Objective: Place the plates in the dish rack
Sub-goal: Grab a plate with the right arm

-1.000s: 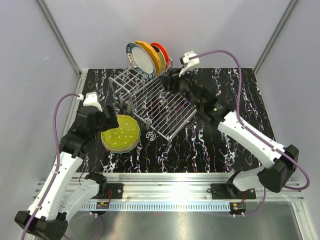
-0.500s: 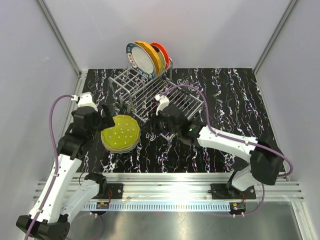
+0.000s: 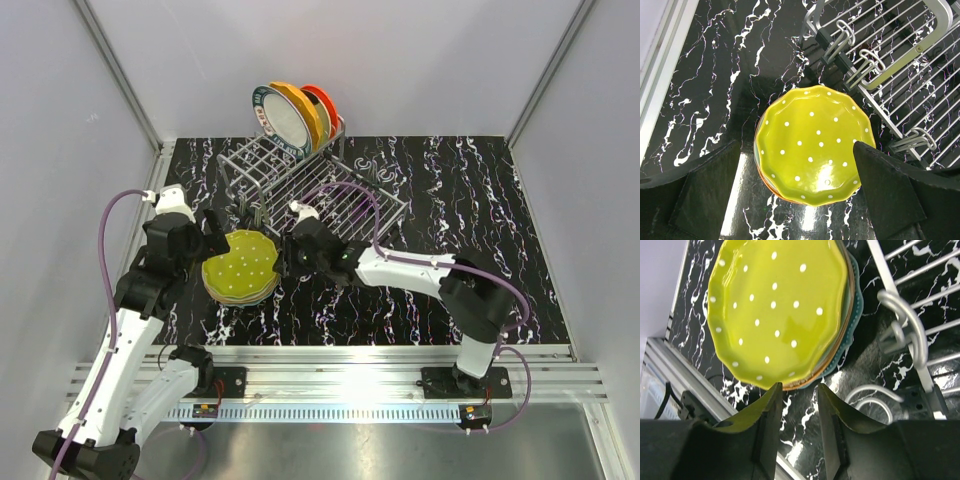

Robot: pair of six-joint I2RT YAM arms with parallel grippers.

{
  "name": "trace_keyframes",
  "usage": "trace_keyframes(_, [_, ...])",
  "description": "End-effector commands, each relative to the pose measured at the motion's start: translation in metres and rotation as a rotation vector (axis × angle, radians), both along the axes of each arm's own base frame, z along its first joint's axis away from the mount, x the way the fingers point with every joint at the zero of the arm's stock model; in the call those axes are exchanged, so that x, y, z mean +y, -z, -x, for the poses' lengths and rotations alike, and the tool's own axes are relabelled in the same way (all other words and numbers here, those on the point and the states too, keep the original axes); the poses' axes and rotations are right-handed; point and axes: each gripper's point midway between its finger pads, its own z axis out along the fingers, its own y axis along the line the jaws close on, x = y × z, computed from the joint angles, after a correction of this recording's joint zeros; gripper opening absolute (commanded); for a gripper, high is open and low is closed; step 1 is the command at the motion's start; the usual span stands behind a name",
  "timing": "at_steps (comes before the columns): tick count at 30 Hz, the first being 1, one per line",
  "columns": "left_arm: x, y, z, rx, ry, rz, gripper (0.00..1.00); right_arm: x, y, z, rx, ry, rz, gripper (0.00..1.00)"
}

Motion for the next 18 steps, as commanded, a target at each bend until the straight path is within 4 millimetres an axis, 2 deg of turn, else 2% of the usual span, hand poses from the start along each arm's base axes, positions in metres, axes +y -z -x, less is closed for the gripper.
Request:
trace_keyframes(1, [0.003,-0.008,-0.003,-0.042,-0.022,0.007,0.99,0.012,-0.019,-0.013,-0.020,0.062,-0.019,0.43])
trace_keyframes(4, [0.003,-0.008,-0.002,-0.045,-0.020,0.009,0.99,0.010,-0.009,-0.020,-0.006,0.106,0.012,0.44])
trace_keyframes(5, [0.002,-0.008,-0.002,-0.046,-0.016,0.012,0.98,0.013,-0.012,-0.021,-0.003,0.118,0.008,0.45])
trace_keyframes(6, [0.002,-0.009,-0.002,-0.046,-0.010,0.012,0.94,0.008,-0.006,-0.022,0.006,0.138,0.040,0.44])
trace_keyframes(7, [0.000,-0.011,-0.002,-0.055,0.002,0.017,0.83,0.010,-0.006,-0.026,0.009,0.149,0.047,0.44])
trace_keyframes(9, [0.000,-0.010,-0.001,-0.056,0.003,0.017,0.83,0.006,0.002,-0.026,0.022,0.171,0.087,0.45])
trace_keyframes(12, [0.001,-0.010,-0.001,-0.056,-0.003,0.018,0.89,0.004,0.006,-0.029,0.024,0.195,0.113,0.45])
trace_keyframes(18, [0.000,-0.011,-0.001,-0.056,-0.005,0.021,0.96,0.013,0.013,-0.032,0.038,0.189,0.107,0.45])
